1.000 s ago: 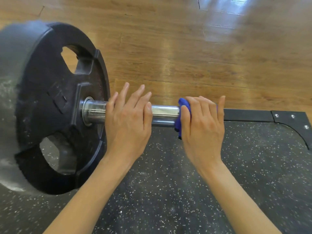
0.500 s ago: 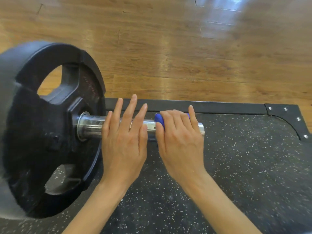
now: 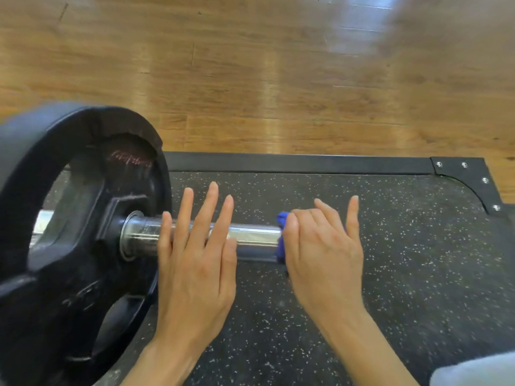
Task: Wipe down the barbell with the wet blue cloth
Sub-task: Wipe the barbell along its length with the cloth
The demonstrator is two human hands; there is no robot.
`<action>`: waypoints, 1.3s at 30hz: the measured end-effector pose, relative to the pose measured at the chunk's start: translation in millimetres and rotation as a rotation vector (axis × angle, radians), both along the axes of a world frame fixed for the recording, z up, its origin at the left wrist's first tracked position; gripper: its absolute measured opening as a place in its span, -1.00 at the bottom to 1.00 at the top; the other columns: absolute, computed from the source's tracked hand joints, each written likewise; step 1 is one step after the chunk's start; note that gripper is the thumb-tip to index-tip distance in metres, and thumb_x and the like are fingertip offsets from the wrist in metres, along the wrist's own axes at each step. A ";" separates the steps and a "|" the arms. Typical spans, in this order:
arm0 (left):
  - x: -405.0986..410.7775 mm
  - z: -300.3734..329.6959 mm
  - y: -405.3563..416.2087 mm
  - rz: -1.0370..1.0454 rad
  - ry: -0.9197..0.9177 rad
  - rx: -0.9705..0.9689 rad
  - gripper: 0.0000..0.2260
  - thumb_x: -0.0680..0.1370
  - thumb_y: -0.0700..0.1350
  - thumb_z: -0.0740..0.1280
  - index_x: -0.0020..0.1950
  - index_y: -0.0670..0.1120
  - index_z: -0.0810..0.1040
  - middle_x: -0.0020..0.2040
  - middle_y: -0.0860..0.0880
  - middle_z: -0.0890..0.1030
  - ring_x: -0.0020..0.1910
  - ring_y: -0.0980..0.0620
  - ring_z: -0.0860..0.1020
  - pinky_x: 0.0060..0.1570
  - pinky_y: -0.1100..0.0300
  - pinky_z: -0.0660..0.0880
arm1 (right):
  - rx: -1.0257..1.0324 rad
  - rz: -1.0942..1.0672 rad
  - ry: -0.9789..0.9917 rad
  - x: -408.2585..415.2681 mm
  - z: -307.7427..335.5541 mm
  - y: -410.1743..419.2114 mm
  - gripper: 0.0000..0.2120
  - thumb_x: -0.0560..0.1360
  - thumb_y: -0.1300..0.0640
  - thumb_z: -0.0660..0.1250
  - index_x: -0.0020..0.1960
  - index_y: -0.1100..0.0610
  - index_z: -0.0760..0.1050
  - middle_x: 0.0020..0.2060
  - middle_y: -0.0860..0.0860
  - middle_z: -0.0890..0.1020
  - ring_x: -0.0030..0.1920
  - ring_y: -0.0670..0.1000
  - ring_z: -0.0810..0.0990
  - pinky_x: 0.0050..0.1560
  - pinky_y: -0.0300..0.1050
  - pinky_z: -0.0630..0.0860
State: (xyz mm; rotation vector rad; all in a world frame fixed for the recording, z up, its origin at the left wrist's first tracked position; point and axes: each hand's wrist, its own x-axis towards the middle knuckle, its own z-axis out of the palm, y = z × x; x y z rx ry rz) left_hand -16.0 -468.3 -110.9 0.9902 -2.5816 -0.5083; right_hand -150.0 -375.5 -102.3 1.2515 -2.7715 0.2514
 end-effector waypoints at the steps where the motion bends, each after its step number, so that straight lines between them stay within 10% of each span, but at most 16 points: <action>1: -2.3 1.0 -1.5 0.004 -0.007 -0.009 -0.55 0.71 -0.05 0.01 0.59 -0.09 0.31 0.64 0.00 0.20 0.65 -0.02 -0.01 0.60 -0.01 -0.17 | -0.012 -0.007 -0.006 7.5 1.4 -4.1 -0.54 0.66 0.10 -0.06 -0.18 0.10 0.57 -0.26 0.01 0.63 0.21 0.18 0.63 0.56 0.25 0.05; 6: -6.5 -0.6 -5.0 0.045 -0.087 -0.074 -0.54 0.70 -0.06 0.01 0.55 -0.19 0.37 0.61 -0.08 0.27 0.64 -0.11 0.07 0.58 -0.05 -0.04 | -0.023 0.186 -0.080 29.0 -0.5 -10.2 -0.57 0.68 0.08 -0.07 -0.18 0.07 0.50 -0.30 -0.04 0.55 0.04 0.10 0.62 0.55 0.19 0.18; 10: 3.5 -2.4 6.8 0.039 -0.126 -0.081 -0.54 0.72 -0.03 -0.03 0.53 -0.16 0.41 0.59 -0.04 0.30 0.64 -0.07 0.08 0.57 -0.02 -0.01 | 0.512 0.157 -0.308 -3.9 37.2 6.8 -0.56 0.59 0.06 -0.20 -0.13 0.09 0.44 -0.25 -0.06 0.52 -0.19 0.08 0.46 0.57 0.16 0.13; 16: 13.6 -6.1 16.2 0.016 -0.129 -0.139 -0.56 0.70 -0.07 0.00 0.49 -0.15 0.46 0.56 -0.03 0.35 0.62 -0.10 0.14 0.54 -0.05 0.08 | 0.608 0.076 -0.997 -30.6 31.3 -30.2 -0.65 0.68 0.03 0.01 -0.05 0.18 0.48 -0.19 0.05 0.59 -0.22 0.11 0.49 -0.12 -0.07 0.42; 20: 16.5 -7.6 17.8 0.027 -0.111 -0.164 -0.56 0.71 -0.06 -0.01 0.47 -0.13 0.50 0.56 -0.04 0.36 0.62 -0.11 0.15 0.55 -0.05 0.06 | 0.238 0.134 -0.218 21.7 12.5 25.1 -0.72 0.66 0.05 0.06 -0.12 0.08 0.44 -0.25 -0.02 0.52 -0.24 0.11 0.45 -0.05 0.01 0.52; 22: 16.6 -8.3 18.6 0.038 -0.114 -0.171 -0.56 0.71 -0.06 -0.02 0.46 -0.12 0.51 0.55 -0.04 0.37 0.62 -0.11 0.15 0.55 -0.06 0.05 | -0.081 0.141 -0.094 46.4 -5.5 57.4 -0.66 0.70 -0.02 0.05 0.16 0.12 0.54 0.03 0.02 0.59 0.08 0.11 0.54 0.36 0.10 0.40; 25: 15.3 -7.0 19.2 0.034 -0.109 -0.164 -0.55 0.72 -0.06 -0.03 0.44 -0.12 0.52 0.54 -0.04 0.40 0.62 -0.11 0.15 0.54 -0.07 0.07 | -0.165 0.205 -0.050 53.7 -21.6 72.1 -0.56 0.70 -0.07 0.06 0.40 0.19 0.43 0.31 0.06 0.51 0.39 0.13 0.43 0.53 0.17 0.20; 27: 13.2 -6.5 16.9 0.018 -0.110 -0.158 -0.56 0.72 -0.06 -0.03 0.44 -0.13 0.53 0.53 -0.04 0.40 0.62 -0.11 0.14 0.54 -0.08 0.07 | -0.135 0.128 -0.072 40.6 -9.9 47.4 -0.62 0.68 -0.08 0.09 0.09 0.11 0.60 -0.01 0.01 0.63 0.04 0.10 0.57 0.23 0.03 0.48; 30: 11.6 -4.4 12.3 0.001 -0.107 -0.158 -0.56 0.72 -0.05 -0.02 0.43 -0.12 0.53 0.53 -0.05 0.41 0.62 -0.12 0.13 0.54 -0.08 0.04 | 0.057 -0.101 -0.398 6.9 9.5 6.3 -0.51 0.61 -0.09 0.07 -0.34 0.15 0.48 -0.41 0.01 0.57 -0.35 0.12 0.44 -0.31 -0.12 0.35; 33: 4.2 -3.4 15.9 -0.065 -0.082 -0.155 -0.58 0.71 -0.06 0.02 0.46 -0.13 0.50 0.55 -0.08 0.38 0.63 -0.12 0.12 0.56 -0.09 0.00 | -0.064 -0.074 -0.399 9.7 1.1 18.3 -0.57 0.62 -0.09 0.08 -0.25 0.11 0.53 -0.31 -0.04 0.61 -0.22 0.08 0.50 -0.23 -0.13 0.41; 37: -5.9 -7.9 33.4 -0.136 -0.071 -0.173 -0.59 0.70 -0.06 0.04 0.46 -0.10 0.51 0.53 -0.02 0.41 0.60 -0.11 0.21 0.55 -0.03 0.05 | -0.378 0.107 -0.221 55.0 -18.9 61.7 -0.63 0.65 0.00 0.21 0.34 0.19 0.49 0.30 0.06 0.55 0.44 0.13 0.40 0.48 -0.02 0.33; 39: -5.9 -8.6 34.4 -0.132 -0.069 -0.161 -0.58 0.71 -0.05 0.02 0.46 -0.09 0.51 0.53 -0.01 0.41 0.60 -0.10 0.20 0.54 -0.02 0.06 | -0.368 0.081 -0.244 44.4 -18.5 51.9 -0.62 0.63 -0.07 0.21 0.26 0.16 0.56 0.21 0.03 0.61 0.35 0.10 0.46 0.39 -0.05 0.41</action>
